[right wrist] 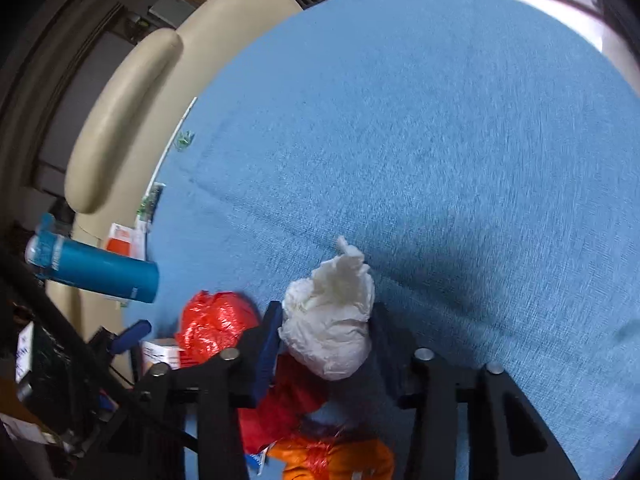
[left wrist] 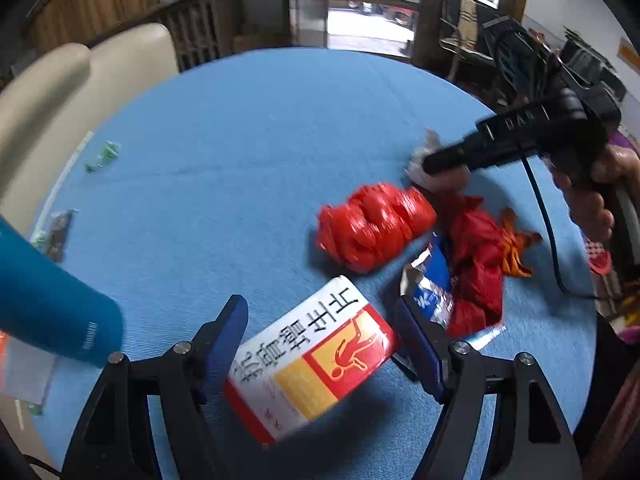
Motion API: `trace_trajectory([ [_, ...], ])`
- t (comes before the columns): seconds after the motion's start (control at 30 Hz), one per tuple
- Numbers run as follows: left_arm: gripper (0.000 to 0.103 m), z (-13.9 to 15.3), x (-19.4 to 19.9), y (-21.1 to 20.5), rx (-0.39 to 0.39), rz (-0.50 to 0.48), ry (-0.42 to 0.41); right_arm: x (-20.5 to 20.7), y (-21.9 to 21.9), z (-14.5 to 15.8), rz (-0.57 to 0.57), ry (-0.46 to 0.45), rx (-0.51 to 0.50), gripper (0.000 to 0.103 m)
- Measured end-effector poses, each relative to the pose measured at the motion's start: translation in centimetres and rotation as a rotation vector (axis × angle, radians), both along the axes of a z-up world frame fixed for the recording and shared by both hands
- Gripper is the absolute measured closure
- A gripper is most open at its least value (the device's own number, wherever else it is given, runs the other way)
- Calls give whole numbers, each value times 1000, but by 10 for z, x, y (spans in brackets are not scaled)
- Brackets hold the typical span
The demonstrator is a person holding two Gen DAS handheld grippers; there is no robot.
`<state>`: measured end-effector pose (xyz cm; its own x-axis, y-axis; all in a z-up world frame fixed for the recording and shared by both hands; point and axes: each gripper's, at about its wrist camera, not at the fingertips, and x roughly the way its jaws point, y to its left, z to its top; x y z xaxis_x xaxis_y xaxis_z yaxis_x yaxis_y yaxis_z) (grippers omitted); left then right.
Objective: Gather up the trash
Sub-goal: 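Grasp the red-and-white medicine box with the left tool while the right tool grasps the white tissue, then carry the box and tissue over the red basket and open both tools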
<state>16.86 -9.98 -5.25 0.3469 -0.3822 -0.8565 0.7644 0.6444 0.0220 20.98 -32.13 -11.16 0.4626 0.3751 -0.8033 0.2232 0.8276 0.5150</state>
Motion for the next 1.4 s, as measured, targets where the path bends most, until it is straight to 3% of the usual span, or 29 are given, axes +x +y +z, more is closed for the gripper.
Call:
trace_trajectory([
  [0.2,27,-18,-9,8,28,-1,29,-5,-6,-1,1,-24,15,62],
  [0.27,34,-23,-10,11,46,33,41,-10,-9,-1,0,-31,20,62],
  [0.3,48,-24,-11,13,42,44,54,-13,-10,0,-1,-37,22,62],
  [0.4,49,-20,-15,16,43,98,37,-22,-12,5,2,-69,21,62],
  [0.5,50,-10,-28,18,18,134,12,-38,-18,14,6,-113,23,62],
  [0.67,50,33,-62,8,-69,149,-15,-73,-39,30,-2,-177,39,62],
  [0.83,50,65,-97,-44,-105,107,-47,-121,-70,43,-37,-236,53,62],
  [1.0,50,75,-142,-121,-130,6,-43,-186,-118,44,-115,-257,55,62],
  [1.4,49,50,-224,-285,-61,-163,-2,-321,-225,24,-321,-237,36,62],
])
